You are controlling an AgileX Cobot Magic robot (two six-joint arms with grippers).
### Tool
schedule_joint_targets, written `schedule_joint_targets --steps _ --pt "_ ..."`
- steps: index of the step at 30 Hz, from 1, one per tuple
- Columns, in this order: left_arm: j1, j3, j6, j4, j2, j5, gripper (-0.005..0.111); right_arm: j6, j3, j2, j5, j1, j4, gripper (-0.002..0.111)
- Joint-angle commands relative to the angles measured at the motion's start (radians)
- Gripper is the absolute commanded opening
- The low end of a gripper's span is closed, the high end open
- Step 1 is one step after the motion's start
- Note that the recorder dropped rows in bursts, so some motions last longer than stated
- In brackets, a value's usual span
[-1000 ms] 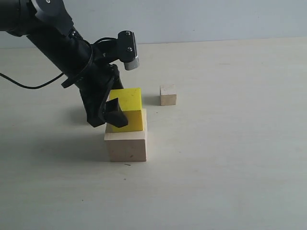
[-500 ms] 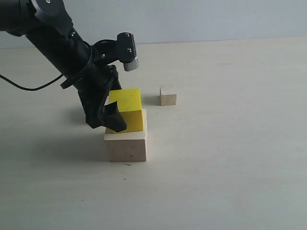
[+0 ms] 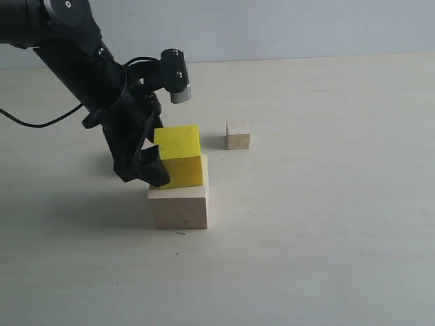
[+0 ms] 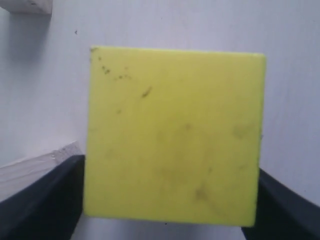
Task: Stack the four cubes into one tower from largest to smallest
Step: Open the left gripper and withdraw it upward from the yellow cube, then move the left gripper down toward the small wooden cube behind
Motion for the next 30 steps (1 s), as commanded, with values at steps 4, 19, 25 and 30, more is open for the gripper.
schedule_joint_targets --steps 4,19,25,30 --pt "0.003 -0.003 -0.029 0.024 -0.013 0.008 0.075 0.001 0.0 0.002 0.001 0.002 0.001 0.0" --pt "0.059 -0.003 -0.202 0.165 -0.207 0.041 0.075 0.001 0.0 0.002 0.001 0.002 0.001 0.0" --pt "0.122 -0.003 -0.22 0.144 -0.223 -0.02 0.075 0.001 0.0 0.002 0.001 0.002 0.001 0.0" --pt "0.131 -0.003 -0.22 0.11 -0.186 -0.104 0.075 0.001 0.0 0.002 0.001 0.002 0.001 0.0"
